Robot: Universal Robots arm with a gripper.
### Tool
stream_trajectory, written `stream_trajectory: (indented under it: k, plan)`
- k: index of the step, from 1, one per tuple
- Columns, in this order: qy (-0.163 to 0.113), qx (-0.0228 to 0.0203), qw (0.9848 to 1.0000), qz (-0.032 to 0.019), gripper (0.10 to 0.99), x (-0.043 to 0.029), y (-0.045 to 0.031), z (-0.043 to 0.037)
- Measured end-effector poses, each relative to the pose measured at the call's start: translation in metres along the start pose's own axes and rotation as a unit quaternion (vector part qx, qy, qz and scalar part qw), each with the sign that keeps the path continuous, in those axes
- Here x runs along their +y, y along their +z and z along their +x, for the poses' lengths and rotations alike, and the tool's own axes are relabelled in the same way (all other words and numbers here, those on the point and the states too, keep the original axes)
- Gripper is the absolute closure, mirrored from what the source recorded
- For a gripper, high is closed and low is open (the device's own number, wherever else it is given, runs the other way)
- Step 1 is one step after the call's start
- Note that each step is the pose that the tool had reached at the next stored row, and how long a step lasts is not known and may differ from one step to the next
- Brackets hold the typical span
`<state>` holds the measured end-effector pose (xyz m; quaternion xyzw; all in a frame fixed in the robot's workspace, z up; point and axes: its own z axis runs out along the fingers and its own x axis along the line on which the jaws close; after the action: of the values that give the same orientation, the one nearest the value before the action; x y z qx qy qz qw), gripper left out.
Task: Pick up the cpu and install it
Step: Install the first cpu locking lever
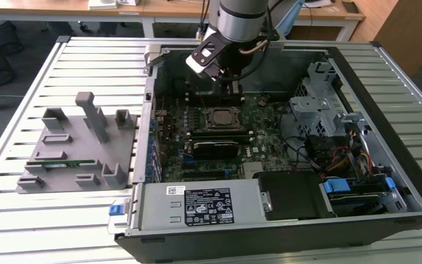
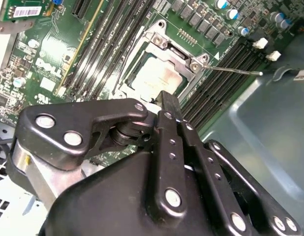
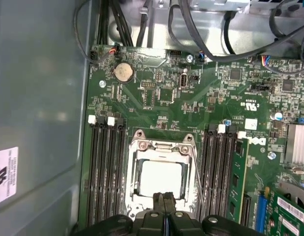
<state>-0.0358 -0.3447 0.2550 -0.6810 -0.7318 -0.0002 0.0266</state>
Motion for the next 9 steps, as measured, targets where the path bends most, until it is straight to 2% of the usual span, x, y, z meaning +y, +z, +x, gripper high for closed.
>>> stream_trajectory:
  k: [6, 9]
  plan:
    - [0.0, 0.0007, 1.0, -0.0001, 0.98, -0.0002, -0.0047, 0.0002]
    - [0.0, 0.0009, 1.0, -0.0003, 0.98, -0.0005, -0.0115, 0.0005]
